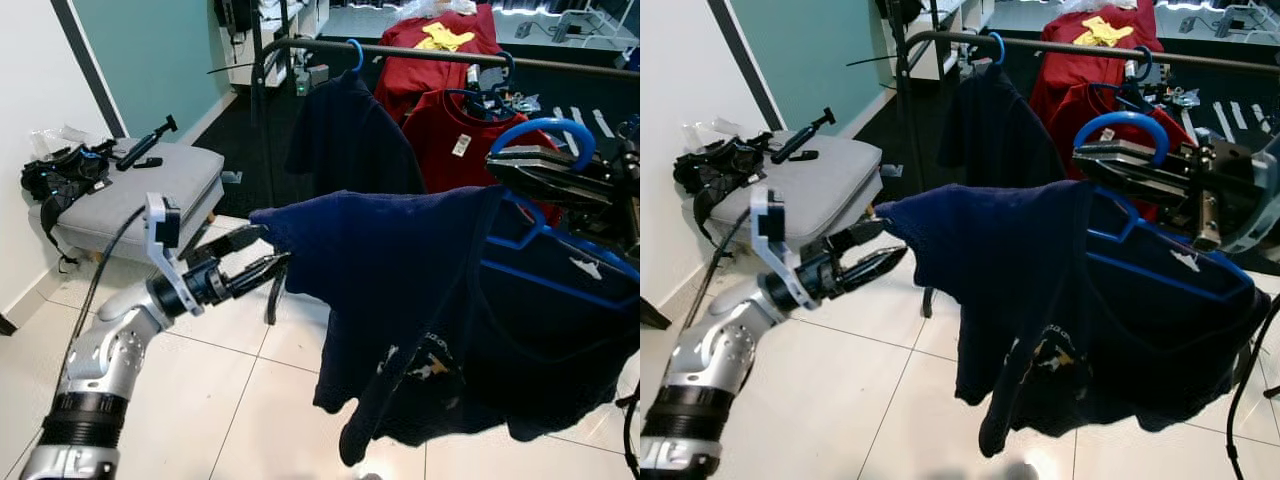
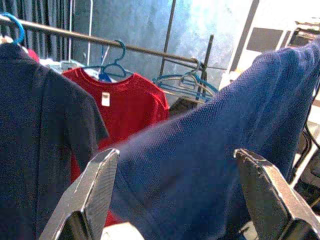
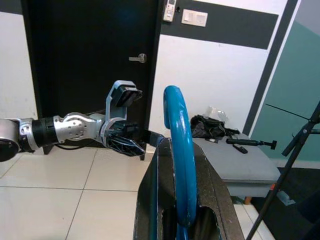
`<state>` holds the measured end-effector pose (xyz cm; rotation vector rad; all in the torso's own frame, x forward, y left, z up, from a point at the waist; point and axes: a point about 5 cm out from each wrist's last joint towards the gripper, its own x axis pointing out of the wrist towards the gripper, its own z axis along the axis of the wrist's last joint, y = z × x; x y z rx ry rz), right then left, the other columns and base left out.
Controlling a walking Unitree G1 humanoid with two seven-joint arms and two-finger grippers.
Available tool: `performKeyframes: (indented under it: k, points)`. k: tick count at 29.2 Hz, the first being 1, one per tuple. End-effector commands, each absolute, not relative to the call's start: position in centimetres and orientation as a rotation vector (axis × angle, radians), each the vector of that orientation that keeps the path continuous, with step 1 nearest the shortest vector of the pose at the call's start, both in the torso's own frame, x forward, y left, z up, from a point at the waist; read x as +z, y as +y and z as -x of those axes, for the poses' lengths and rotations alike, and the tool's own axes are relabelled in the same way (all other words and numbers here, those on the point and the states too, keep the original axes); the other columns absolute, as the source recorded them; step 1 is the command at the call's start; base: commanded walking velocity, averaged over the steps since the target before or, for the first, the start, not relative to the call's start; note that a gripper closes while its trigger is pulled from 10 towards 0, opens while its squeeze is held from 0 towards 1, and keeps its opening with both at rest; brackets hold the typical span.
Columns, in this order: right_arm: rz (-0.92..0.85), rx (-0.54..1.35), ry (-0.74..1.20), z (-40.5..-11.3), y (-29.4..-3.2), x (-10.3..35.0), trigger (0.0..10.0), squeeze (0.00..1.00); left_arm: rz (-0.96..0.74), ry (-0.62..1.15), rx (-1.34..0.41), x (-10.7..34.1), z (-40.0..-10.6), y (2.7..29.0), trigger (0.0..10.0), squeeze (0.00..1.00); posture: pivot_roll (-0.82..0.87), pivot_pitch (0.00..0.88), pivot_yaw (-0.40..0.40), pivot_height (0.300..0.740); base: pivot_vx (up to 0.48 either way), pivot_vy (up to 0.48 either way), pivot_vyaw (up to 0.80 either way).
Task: Hang hanger
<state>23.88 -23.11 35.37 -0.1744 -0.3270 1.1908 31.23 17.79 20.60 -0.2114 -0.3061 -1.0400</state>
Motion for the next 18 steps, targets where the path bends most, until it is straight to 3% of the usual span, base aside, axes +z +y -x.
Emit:
performKeyframes:
  k: [1, 4, 5, 12, 18]
  points:
    - [0.197, 1.214, -0.344, -23.2, -23.0, 35.9, 0.0, 0.0, 0.146, -0.315, -1.008, 21.4, -31.2, 19.7, 10.0, 0.0, -0.04, 0.083, 0.037, 0.74, 0.0, 0.0, 0.0]
    - [0.197, 1.214, -0.344, -23.2, -23.0, 35.9, 0.0, 0.0, 0.146, -0.315, -1.008, 21.4, -31.2, 19.7, 10.0, 0.0, -0.04, 0.083, 0.037, 0.74, 0.0, 0.0, 0.0]
    - [0.197, 1.21, -0.339, -23.1, -23.2, 35.9, 0.0, 0.0, 0.106, -0.334, -1.018, 22.5, -30.6, 21.2, 10.0, 0.0, -0.03, 0.083, 0.036, 0.74, 0.0, 0.0, 0.0]
    - [0.192, 1.222, -0.335, -23.0, -23.2, 35.8, 0.0, 0.0, 0.064, -0.359, -0.965, 23.2, -30.3, 22.7, 10.0, 0.0, -0.03, 0.083, 0.033, 0.74, 0.0, 0.0, 0.0]
    - [0.188, 1.239, -0.355, -22.5, -23.3, 36.3, 0.0, 0.0, 0.073, -0.34, -0.974, 22.1, -30.6, 21.9, 10.0, 0.0, -0.04, 0.081, 0.035, 0.74, 0.0, 0.0, 0.0]
